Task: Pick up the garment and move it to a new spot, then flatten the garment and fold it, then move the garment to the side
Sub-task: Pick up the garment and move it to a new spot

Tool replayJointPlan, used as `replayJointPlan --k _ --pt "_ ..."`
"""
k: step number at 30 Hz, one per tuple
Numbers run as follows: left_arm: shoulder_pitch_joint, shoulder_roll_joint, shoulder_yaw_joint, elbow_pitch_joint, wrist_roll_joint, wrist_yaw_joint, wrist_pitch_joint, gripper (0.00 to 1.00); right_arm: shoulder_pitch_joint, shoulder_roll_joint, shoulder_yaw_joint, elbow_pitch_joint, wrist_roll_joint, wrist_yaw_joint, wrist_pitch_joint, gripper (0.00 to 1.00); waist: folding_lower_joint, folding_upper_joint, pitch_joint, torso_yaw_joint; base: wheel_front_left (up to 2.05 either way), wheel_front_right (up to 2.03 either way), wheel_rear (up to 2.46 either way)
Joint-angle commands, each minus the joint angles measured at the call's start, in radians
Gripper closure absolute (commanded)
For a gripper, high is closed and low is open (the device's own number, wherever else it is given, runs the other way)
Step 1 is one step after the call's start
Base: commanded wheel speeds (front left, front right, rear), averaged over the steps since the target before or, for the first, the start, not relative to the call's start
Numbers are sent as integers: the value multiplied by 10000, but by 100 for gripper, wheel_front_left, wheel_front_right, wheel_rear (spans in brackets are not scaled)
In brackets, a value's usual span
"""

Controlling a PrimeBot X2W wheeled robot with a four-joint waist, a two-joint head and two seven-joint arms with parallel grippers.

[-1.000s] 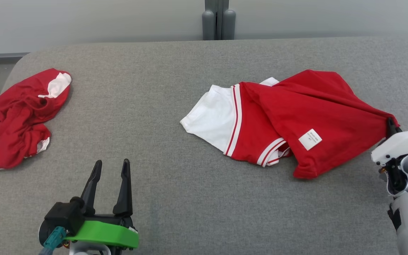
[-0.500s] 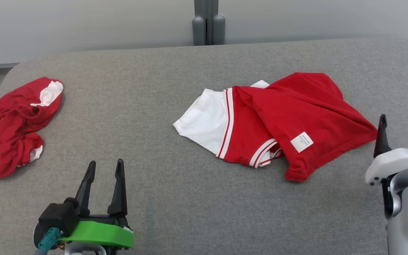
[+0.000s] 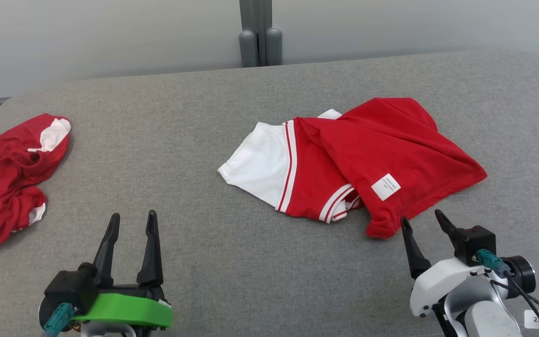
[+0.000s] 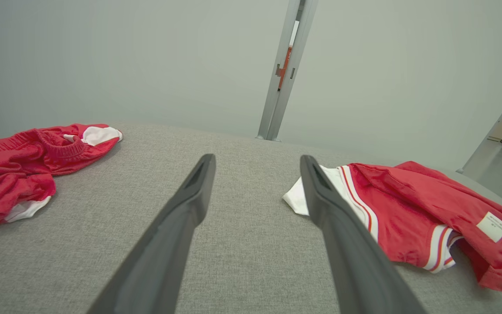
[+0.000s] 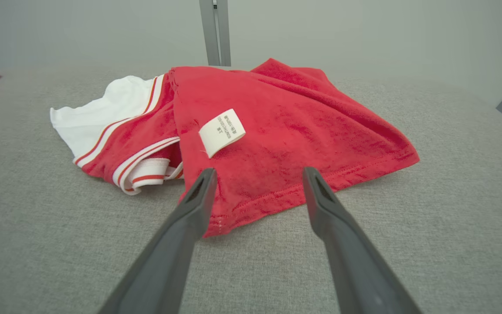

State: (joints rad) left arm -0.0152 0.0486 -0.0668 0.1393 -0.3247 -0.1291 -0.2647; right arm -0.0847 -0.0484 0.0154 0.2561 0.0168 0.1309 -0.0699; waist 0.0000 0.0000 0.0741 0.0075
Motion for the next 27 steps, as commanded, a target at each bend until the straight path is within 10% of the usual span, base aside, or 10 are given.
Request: replayJointPlan --k 1,14,15,17,18,27 --pt "-59 33 -17 -12 -101 -18 6 0 -52 -37 142 105 141 0 128 0 0 0 85 66 0 0 0" --pt "-332 32 -254 75 -149 -18 6 0 -1584 -30 461 2459 -29 0 1033 0 0 0 417 715 0 0 0" --pt "-325 32 -253 72 -156 -18 6 0 -1636 -33 440 2562 -37 -2 1009 11 0 0 423 733 0 0 0" --pt "-310 32 -263 79 -158 -18 6 0 -1753 -39 358 2716 -124 0 878 86 0 0 432 767 0 0 0" --pt "-306 33 -261 88 -157 -18 8 0 -1784 -37 260 2791 -288 -2 840 100 0 0 430 778 0 0 0" --pt "-88 32 -160 49 -166 -18 6 0 -1569 -267 -1378 1960 -2051 -2 825 100 0 0 280 674 0 0 0"
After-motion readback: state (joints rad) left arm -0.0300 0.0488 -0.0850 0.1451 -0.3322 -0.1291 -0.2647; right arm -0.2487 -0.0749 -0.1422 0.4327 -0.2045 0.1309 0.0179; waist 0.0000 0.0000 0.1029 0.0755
